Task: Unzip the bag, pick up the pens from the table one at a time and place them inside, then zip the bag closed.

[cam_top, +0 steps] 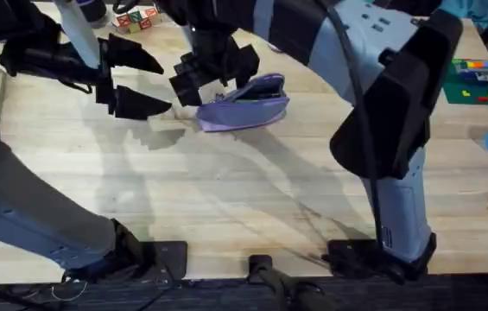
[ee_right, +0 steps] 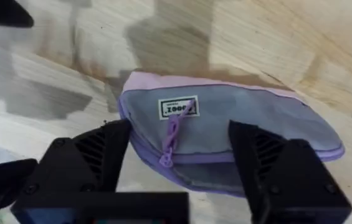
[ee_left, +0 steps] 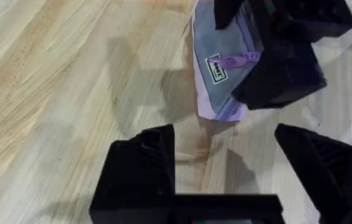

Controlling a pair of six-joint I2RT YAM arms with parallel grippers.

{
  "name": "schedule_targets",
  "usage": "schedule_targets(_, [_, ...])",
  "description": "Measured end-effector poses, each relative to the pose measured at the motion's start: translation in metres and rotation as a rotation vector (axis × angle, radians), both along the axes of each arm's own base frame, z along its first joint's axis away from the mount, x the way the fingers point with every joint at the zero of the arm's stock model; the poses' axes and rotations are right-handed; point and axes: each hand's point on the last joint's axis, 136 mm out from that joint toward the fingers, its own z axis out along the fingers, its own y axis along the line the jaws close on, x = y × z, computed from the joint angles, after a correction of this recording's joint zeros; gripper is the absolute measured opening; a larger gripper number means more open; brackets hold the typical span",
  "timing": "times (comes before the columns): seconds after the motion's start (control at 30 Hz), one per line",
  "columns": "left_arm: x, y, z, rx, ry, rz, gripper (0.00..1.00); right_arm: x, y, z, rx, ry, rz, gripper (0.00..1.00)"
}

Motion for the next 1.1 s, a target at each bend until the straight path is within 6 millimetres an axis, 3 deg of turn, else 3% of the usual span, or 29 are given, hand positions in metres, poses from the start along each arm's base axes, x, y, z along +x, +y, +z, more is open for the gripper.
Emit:
schedule_targets(0.3, [0.000,0.000,0.000,0.000,0.000,0.000,0.995,-0.007,0.003,-0.006,0.007,0.036,0.003,0.602])
schedule_targets(0.53, [0.000,0.000,0.000,0.000,0.000,0.000,0.995,-0.017,0.005,-0.007,0.007,0.071,0.011,0.408])
schedule_targets(0.7, [0.000,0.000,0.000,0.000,0.000,0.000,0.995,-0.025,0.000,-0.008,-0.015,0.102,0.014,0.307])
schedule_targets(1.1, [0.000,0.000,0.000,0.000,0.000,0.000,0.996,-0.031,-0.005,-0.008,-0.035,0.127,0.014,0.170])
